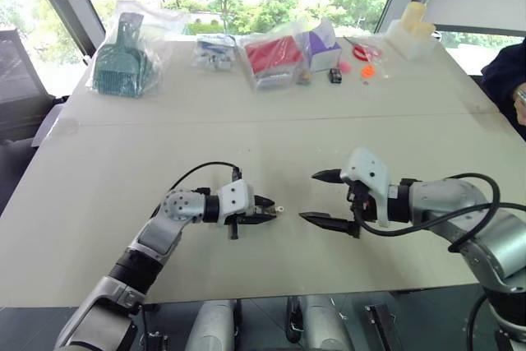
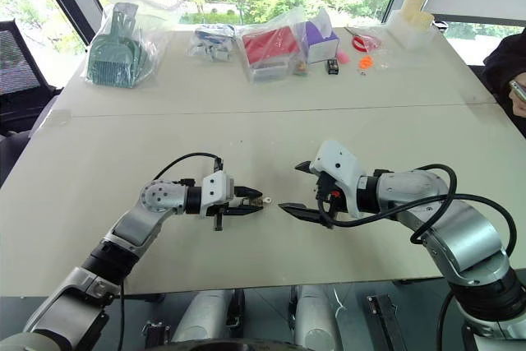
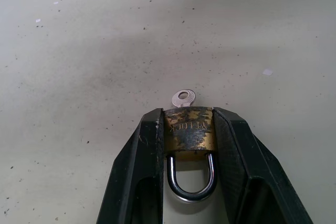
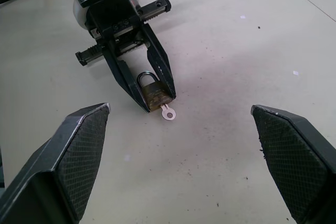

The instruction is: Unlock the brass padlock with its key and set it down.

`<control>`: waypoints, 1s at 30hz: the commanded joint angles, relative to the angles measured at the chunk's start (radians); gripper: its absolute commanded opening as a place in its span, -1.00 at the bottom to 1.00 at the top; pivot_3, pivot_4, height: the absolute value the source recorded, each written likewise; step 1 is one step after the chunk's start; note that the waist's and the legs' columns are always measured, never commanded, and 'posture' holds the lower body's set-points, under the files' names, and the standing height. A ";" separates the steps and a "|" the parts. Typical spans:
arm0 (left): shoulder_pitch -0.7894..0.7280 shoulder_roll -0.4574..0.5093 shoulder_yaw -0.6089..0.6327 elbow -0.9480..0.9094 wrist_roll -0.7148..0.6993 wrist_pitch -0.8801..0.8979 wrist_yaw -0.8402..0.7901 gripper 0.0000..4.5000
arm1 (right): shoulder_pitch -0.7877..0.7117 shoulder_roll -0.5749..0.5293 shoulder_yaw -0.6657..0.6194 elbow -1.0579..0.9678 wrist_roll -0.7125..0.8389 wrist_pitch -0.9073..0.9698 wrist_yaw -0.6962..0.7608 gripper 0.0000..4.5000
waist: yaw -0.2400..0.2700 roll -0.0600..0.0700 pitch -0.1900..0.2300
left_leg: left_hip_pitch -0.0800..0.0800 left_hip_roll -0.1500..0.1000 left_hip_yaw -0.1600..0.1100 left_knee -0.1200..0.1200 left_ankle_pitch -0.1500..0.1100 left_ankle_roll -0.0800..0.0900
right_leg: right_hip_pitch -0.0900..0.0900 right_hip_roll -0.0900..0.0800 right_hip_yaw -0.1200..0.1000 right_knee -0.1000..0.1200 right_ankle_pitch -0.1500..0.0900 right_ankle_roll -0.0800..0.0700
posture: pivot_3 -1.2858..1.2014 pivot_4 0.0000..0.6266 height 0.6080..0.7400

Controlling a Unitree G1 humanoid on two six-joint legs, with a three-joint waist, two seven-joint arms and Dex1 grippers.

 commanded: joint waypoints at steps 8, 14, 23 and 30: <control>-0.118 0.182 0.172 0.021 -0.144 0.220 -0.152 -0.66 | -0.139 0.059 0.133 0.132 -0.233 -0.247 -0.064 1.00 | -0.008 0.000 0.001 | -0.002 0.005 0.001 0.000 0.000 0.000 | -0.006 0.009 0.000 0.001 0.002 -0.003 | 0.03 -0.52 1.00; -0.294 0.193 0.231 0.067 -0.192 0.300 -0.223 -0.66 | -0.243 0.136 0.282 0.322 -0.532 -0.590 -0.144 1.00 | 0.001 -0.001 0.001 | -0.005 0.004 0.002 0.000 0.000 0.000 | -0.006 0.009 0.000 0.001 0.002 -0.003 | 0.03 -0.52 1.00; -0.424 0.126 0.205 0.160 -0.151 0.270 -0.264 -0.66 | -0.333 0.250 0.385 0.508 -0.788 -0.888 -0.212 1.00 | -0.004 -0.001 0.001 | -0.004 0.003 0.007 0.000 0.000 0.000 | -0.006 0.008 0.001 -0.001 0.003 -0.001 | 0.03 -0.52 1.00; -0.433 0.099 0.200 0.178 -0.132 0.246 -0.275 -0.66 | -0.360 0.307 0.382 0.560 -0.854 -0.956 -0.221 1.00 | -0.004 -0.001 0.001 | -0.004 0.003 0.007 0.000 0.000 0.000 | -0.006 0.009 0.001 0.000 0.003 -0.001 | 0.03 -0.52 1.00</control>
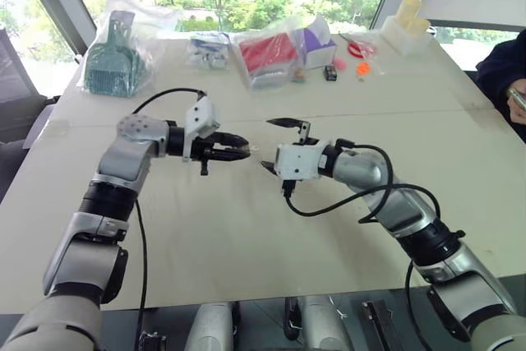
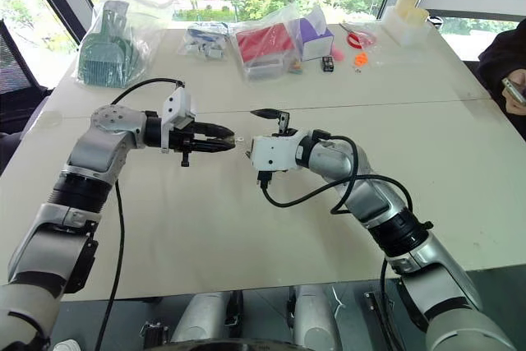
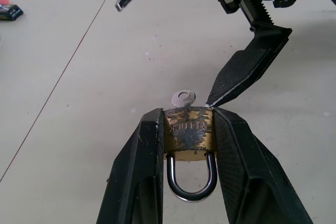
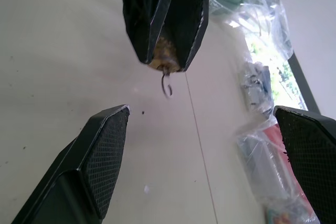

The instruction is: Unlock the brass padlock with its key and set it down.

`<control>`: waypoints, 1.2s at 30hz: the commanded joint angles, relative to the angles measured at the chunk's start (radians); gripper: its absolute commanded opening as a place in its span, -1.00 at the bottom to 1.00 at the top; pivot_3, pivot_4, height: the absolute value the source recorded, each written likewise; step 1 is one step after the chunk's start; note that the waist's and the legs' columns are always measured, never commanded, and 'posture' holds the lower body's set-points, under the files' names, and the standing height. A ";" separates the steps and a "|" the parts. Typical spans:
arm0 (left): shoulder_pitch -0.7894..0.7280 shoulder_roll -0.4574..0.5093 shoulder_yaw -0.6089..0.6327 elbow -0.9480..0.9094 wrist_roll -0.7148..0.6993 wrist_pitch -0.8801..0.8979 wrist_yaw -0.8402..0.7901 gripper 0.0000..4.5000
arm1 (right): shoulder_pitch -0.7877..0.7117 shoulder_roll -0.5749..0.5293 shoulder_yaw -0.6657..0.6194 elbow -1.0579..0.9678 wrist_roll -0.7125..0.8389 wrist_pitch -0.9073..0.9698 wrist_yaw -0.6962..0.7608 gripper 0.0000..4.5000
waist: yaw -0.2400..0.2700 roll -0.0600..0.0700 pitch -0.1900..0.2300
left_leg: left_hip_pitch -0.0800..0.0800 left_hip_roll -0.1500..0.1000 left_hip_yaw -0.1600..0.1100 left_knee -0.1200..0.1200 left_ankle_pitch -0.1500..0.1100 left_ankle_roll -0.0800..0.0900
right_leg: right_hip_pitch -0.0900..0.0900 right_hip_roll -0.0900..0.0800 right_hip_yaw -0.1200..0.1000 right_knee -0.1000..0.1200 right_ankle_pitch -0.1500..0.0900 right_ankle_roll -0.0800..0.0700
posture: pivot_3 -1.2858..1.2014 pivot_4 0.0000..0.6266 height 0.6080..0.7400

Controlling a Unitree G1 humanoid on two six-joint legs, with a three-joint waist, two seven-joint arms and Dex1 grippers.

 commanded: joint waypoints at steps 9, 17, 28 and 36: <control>-0.033 -0.017 0.016 -0.013 0.004 -0.025 -0.007 -0.66 | -0.026 0.049 -0.014 0.013 -0.062 -0.070 0.010 -0.29 | 0.001 0.000 0.000 | 0.000 0.000 0.000 0.000 0.000 0.000 | 0.000 0.000 0.000 0.000 0.000 0.000 | 0.03 -0.52 1.00; -0.013 -0.011 0.011 -0.038 0.010 -0.043 -0.006 -0.66 | -0.036 0.068 -0.018 0.028 -0.060 -0.081 0.044 -0.99 | 0.000 0.000 0.000 | 0.000 0.000 0.000 0.000 0.000 0.000 | 0.000 0.000 0.000 0.001 0.000 0.000 | 0.03 -0.52 1.00; 0.035 -0.034 -0.014 -0.033 0.134 -0.434 0.044 -0.66 | -0.094 0.126 -0.047 0.000 0.219 0.272 0.376 -0.99 | 0.002 0.000 0.000 | 0.001 0.000 0.000 0.000 0.000 0.000 | 0.000 0.000 0.000 0.001 0.000 0.000 | 0.03 -0.52 1.00; 0.038 -0.031 0.009 -0.020 0.091 -0.329 0.016 -0.66 | -0.135 0.117 -0.014 0.067 0.055 0.075 0.236 -0.99 | 0.002 0.000 0.000 | 0.001 0.000 0.001 0.000 0.000 0.000 | 0.000 0.000 0.000 0.002 0.000 0.000 | 0.03 -0.52 1.00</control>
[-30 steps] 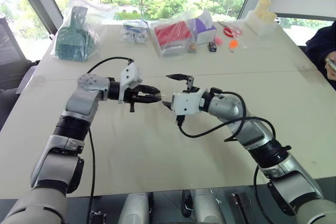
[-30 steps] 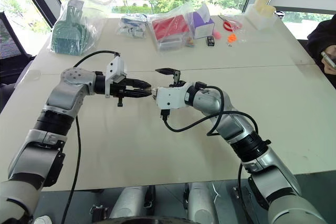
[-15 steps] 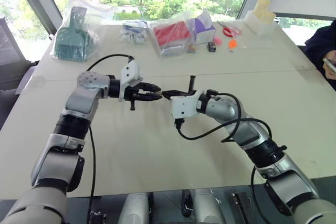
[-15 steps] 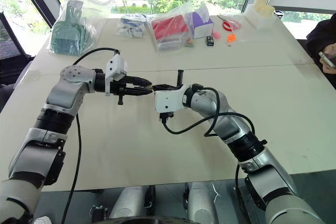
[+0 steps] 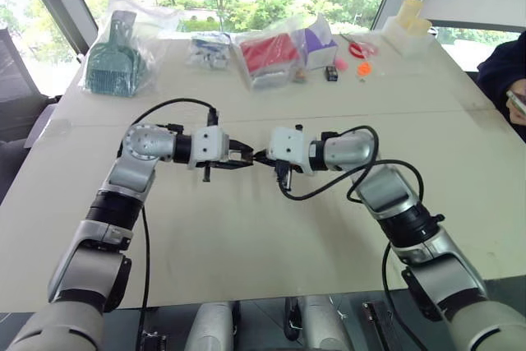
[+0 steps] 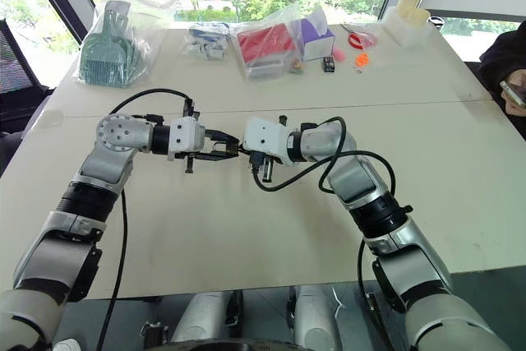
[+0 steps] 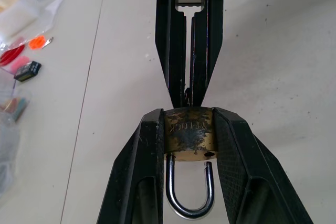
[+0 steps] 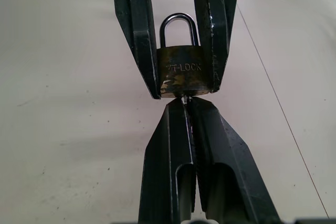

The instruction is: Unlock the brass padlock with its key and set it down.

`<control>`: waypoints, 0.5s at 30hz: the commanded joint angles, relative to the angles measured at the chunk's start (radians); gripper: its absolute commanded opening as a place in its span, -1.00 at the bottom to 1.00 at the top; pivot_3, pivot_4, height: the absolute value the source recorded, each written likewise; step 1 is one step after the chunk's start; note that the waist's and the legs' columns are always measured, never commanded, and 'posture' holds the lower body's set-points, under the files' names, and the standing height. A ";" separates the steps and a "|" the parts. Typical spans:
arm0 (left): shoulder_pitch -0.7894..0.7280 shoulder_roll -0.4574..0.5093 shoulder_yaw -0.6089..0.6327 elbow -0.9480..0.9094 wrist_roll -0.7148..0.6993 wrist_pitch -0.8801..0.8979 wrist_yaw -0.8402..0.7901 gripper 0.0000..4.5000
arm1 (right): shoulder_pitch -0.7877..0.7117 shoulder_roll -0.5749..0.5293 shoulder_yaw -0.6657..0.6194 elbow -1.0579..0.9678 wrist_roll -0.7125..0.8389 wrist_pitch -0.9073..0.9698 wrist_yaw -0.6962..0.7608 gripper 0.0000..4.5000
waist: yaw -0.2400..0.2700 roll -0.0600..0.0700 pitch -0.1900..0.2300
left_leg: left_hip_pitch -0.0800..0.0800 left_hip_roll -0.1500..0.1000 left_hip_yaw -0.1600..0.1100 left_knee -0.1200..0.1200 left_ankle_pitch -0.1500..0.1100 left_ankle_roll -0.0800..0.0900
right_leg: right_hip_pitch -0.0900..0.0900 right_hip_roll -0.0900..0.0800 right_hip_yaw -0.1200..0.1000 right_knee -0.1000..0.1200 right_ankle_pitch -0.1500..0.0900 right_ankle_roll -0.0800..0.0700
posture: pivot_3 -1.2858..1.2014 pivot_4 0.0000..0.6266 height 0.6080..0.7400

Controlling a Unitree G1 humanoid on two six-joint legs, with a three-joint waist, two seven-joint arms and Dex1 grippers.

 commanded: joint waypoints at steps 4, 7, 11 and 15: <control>-0.022 0.005 0.032 -0.076 -0.181 0.420 -0.087 -0.66 | -0.005 -0.082 0.063 0.063 -0.268 -0.577 -0.292 -0.99 | 0.000 0.000 0.000 | 0.000 0.000 0.000 0.000 0.000 0.000 | 0.000 0.000 0.000 0.000 0.000 0.000 | 0.03 -0.52 1.00; -0.020 0.023 0.034 -0.080 -0.192 0.473 -0.105 -0.66 | 0.019 -0.114 0.065 0.081 -0.310 -0.709 -0.345 -0.87 | -0.003 0.000 0.000 | 0.000 0.000 0.000 0.000 0.000 0.000 | 0.000 0.000 0.000 0.000 0.000 0.001 | 0.03 -0.52 1.00; -0.029 0.019 0.044 -0.088 -0.197 0.506 -0.105 -0.66 | 0.028 -0.112 0.054 0.101 -0.313 -0.759 -0.363 -0.21 | -0.005 0.000 0.000 | 0.000 0.000 0.000 0.000 0.001 -0.001 | 0.000 0.000 0.000 0.000 0.000 0.000 | 0.03 -0.52 1.00; -0.039 0.014 0.046 -0.079 -0.190 0.509 -0.104 -0.66 | 0.014 -0.105 0.052 0.119 -0.333 -0.789 -0.388 0.69 | -0.006 0.000 0.000 | 0.001 0.000 0.000 0.000 0.001 -0.001 | 0.000 0.000 0.000 0.001 0.000 0.000 | 0.03 -0.52 1.00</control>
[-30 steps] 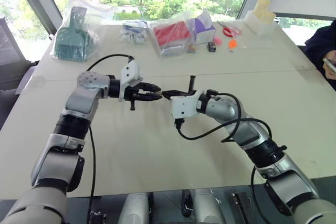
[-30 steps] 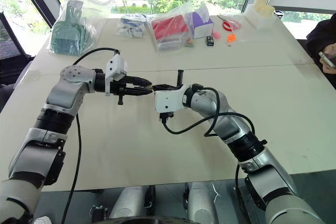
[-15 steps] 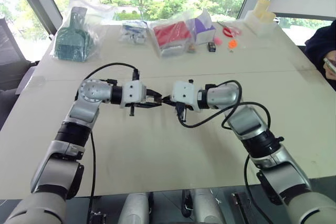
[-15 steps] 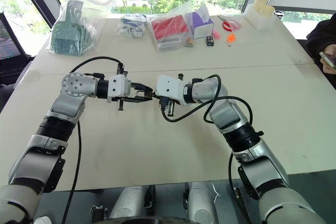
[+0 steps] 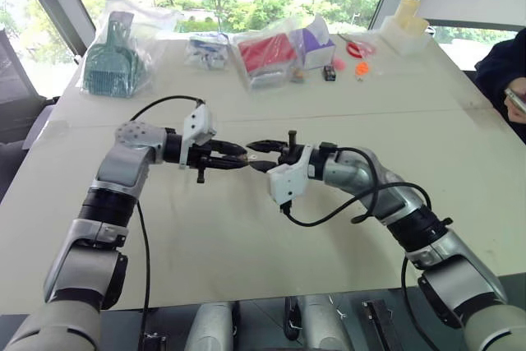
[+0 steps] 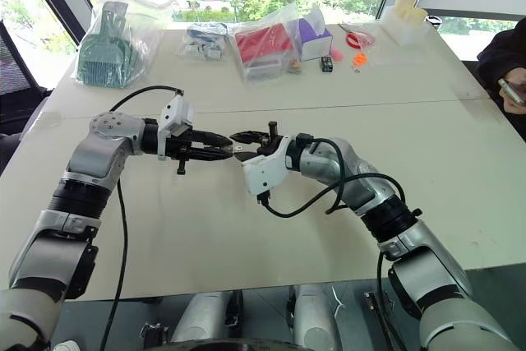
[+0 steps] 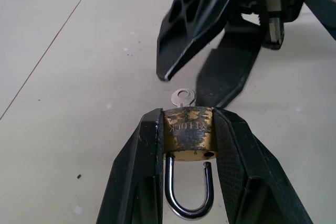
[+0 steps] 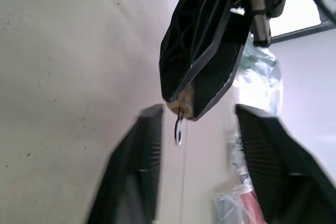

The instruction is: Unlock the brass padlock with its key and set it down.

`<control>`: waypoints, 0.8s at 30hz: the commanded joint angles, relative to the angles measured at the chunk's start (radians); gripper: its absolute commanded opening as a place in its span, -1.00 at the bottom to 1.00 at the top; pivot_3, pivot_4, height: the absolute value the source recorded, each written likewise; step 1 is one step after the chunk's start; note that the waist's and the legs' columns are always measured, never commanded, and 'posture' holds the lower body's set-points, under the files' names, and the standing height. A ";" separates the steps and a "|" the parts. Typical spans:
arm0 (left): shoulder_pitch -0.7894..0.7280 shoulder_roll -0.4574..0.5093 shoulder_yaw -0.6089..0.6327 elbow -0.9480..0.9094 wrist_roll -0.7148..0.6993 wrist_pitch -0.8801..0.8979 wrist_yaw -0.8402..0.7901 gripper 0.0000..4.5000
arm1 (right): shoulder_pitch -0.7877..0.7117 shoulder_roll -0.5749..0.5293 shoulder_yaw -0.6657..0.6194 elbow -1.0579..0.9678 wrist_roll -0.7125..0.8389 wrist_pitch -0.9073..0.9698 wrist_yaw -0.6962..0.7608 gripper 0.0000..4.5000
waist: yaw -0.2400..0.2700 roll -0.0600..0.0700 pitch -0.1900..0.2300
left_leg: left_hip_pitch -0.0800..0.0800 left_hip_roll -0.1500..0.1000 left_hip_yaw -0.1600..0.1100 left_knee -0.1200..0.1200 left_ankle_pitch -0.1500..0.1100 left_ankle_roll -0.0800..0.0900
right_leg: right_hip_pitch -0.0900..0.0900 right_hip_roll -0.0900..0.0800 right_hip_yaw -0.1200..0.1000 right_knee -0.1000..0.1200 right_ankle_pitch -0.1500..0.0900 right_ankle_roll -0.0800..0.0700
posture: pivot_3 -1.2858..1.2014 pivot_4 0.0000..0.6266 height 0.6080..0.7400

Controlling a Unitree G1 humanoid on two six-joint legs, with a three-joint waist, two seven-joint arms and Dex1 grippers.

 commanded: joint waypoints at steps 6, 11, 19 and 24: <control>-0.045 -0.004 0.016 -0.019 -0.024 0.020 -0.010 -0.66 | -0.032 0.026 -0.017 0.017 -0.040 -0.078 -0.059 0.91 | 0.003 0.000 0.000 | 0.000 0.000 0.000 0.000 0.000 0.000 | 0.000 0.000 0.000 0.000 0.000 0.000 | 0.03 -0.52 1.00; -0.044 0.002 0.012 -0.035 -0.030 0.044 -0.030 -0.66 | -0.051 0.038 -0.018 0.049 -0.079 -0.122 -0.097 0.81 | 0.002 0.000 0.000 | 0.000 0.000 0.000 0.000 0.000 0.000 | 0.000 0.000 0.000 0.000 0.000 0.000 | 0.03 -0.52 1.00; -0.031 0.017 0.008 -0.063 -0.039 0.070 -0.057 -0.66 | -0.065 0.044 -0.017 0.086 -0.120 -0.172 -0.139 -0.74 | 0.001 0.000 0.000 | 0.000 0.000 0.000 0.000 0.000 0.000 | 0.000 0.000 0.000 0.000 0.000 0.000 | 0.03 -0.52 1.00; -0.030 0.020 0.008 -0.066 -0.046 0.077 -0.054 -0.66 | -0.070 0.049 -0.017 0.093 -0.128 -0.189 -0.148 -0.99 | 0.001 0.000 0.000 | 0.000 0.000 0.000 0.000 0.000 0.000 | 0.000 0.000 0.000 0.000 0.000 0.000 | 0.03 -0.52 1.00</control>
